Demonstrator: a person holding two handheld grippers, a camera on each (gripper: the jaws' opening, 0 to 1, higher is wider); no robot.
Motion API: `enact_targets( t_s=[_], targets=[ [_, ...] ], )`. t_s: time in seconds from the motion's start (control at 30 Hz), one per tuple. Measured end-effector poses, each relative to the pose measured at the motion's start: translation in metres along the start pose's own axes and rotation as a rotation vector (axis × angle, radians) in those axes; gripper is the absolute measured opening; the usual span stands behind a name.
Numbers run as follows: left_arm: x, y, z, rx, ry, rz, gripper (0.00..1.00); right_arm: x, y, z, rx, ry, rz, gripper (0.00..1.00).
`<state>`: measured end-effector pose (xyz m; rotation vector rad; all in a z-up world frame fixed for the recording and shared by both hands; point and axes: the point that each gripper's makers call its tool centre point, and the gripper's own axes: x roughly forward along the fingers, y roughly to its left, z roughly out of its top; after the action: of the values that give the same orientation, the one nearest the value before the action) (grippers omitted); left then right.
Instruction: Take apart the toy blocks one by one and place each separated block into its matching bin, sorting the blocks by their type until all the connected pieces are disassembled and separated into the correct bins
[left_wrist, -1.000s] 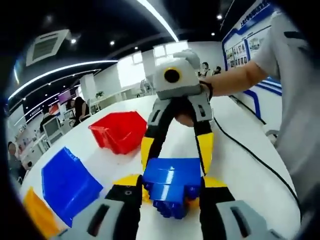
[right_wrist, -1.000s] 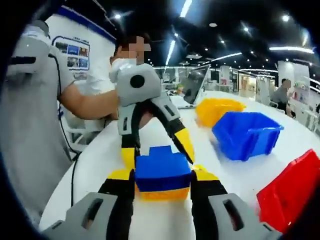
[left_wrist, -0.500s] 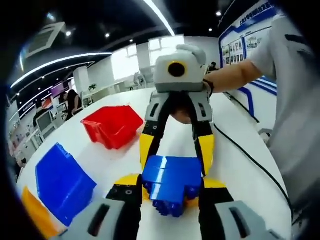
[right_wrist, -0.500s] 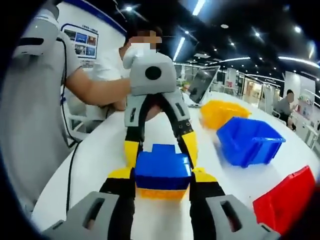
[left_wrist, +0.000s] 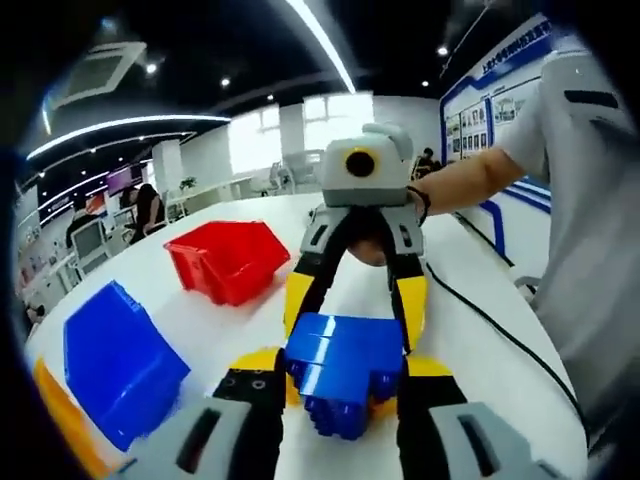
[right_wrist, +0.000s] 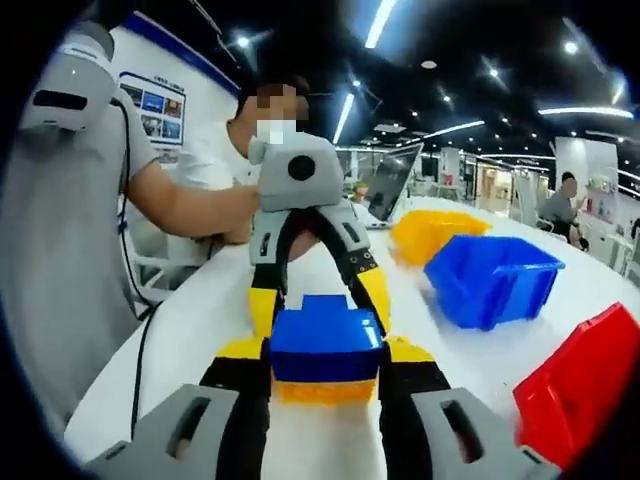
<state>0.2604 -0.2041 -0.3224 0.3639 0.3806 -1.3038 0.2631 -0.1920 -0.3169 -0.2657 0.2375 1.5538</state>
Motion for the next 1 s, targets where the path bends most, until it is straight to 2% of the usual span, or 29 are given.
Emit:
enact_targets(
  t_s=[0.03, 0.13, 0.23, 0.53, 0.6, 0.63, 0.67, 0.73, 0.8, 0.83, 0.97, 1.0],
  targets=[
    [-0.002, 0.003, -0.001, -0.008, -0.011, -0.006, 0.43, -0.001, 0.001, 0.000, 0.007, -0.009, 0.007, 0.42],
    [-0.004, 0.006, -0.004, -0.021, -0.034, -0.016, 0.43, 0.000, 0.004, 0.002, -0.049, 0.015, -0.009, 0.42],
    [-0.006, 0.007, -0.005, -0.016, -0.027, -0.021, 0.43, 0.000, 0.005, 0.003, -0.098, 0.025, -0.019, 0.41],
    [-0.004, 0.008, -0.006, -0.009, -0.018, -0.028, 0.43, 0.000, 0.003, 0.003, -0.161, 0.075, -0.008, 0.41],
    [-0.004, 0.016, -0.005, 0.046, -0.007, 0.026, 0.43, -0.002, -0.002, 0.002, -0.042, 0.040, -0.017, 0.41],
    [-0.004, 0.015, -0.005, 0.034, -0.010, 0.043, 0.43, -0.003, -0.004, 0.002, 0.023, -0.003, -0.009, 0.41],
    [-0.004, 0.011, -0.006, 0.028, -0.009, 0.035, 0.43, -0.003, -0.001, 0.002, 0.052, -0.018, 0.006, 0.41],
    [-0.004, 0.006, -0.007, 0.014, 0.001, 0.012, 0.43, -0.002, 0.002, 0.001, 0.012, -0.001, 0.014, 0.41],
    [-0.003, 0.003, -0.006, 0.016, 0.001, -0.010, 0.43, -0.003, 0.006, 0.000, -0.162, 0.116, 0.031, 0.41],
    [-0.003, 0.002, -0.007, 0.014, 0.004, -0.018, 0.43, -0.002, 0.007, 0.000, -0.186, 0.145, 0.040, 0.40],
    [-0.004, 0.001, -0.006, -0.007, -0.007, -0.047, 0.43, -0.002, 0.007, -0.001, -0.185, 0.118, 0.054, 0.40],
    [-0.004, 0.001, -0.007, -0.008, -0.017, -0.046, 0.43, -0.002, 0.007, 0.000, -0.150, 0.095, 0.046, 0.41]
  ],
)
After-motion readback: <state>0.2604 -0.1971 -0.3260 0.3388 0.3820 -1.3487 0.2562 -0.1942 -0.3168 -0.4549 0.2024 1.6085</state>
